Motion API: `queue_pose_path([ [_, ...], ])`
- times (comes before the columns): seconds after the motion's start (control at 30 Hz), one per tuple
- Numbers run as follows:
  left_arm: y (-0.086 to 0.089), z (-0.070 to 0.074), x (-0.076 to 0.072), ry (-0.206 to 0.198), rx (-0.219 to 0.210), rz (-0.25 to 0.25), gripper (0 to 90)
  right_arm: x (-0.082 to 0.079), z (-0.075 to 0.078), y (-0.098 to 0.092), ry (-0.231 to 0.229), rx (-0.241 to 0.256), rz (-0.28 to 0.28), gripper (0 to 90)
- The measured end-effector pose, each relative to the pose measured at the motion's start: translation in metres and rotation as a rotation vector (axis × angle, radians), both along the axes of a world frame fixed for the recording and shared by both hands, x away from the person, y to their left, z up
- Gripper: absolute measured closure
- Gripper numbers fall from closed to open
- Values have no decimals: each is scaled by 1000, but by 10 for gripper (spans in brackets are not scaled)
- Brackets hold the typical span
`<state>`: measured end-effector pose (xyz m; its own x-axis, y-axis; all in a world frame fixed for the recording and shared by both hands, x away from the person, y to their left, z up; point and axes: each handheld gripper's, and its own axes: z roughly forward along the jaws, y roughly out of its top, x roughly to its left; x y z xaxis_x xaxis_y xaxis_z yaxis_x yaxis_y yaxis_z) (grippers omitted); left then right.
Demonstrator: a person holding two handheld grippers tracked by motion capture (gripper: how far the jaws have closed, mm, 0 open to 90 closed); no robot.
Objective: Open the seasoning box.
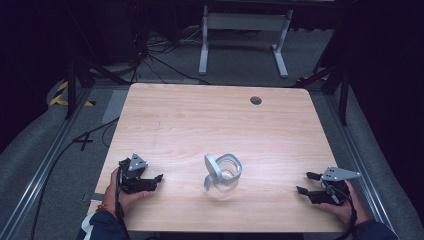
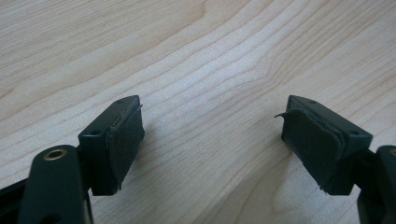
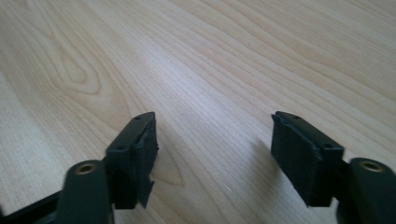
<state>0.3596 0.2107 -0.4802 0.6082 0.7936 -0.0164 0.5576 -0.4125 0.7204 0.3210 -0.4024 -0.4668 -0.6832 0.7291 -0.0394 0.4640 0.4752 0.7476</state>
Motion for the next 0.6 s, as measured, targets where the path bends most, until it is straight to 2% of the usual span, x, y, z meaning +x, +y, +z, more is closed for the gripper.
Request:
queue_pose_path([
  [0.37, -2, 1, 1, 5, 9, 4, 198, 0, 0, -1, 4, -2, 3, 238],
  [0.4, -2, 0, 1, -6, 1, 8, 193, -1, 0, -1, 6, -2, 6, 237],
  [0.6, -3, 0, 1, -6, 0, 12, 190, -1, 0, -1, 8, -1, 8, 235],
])
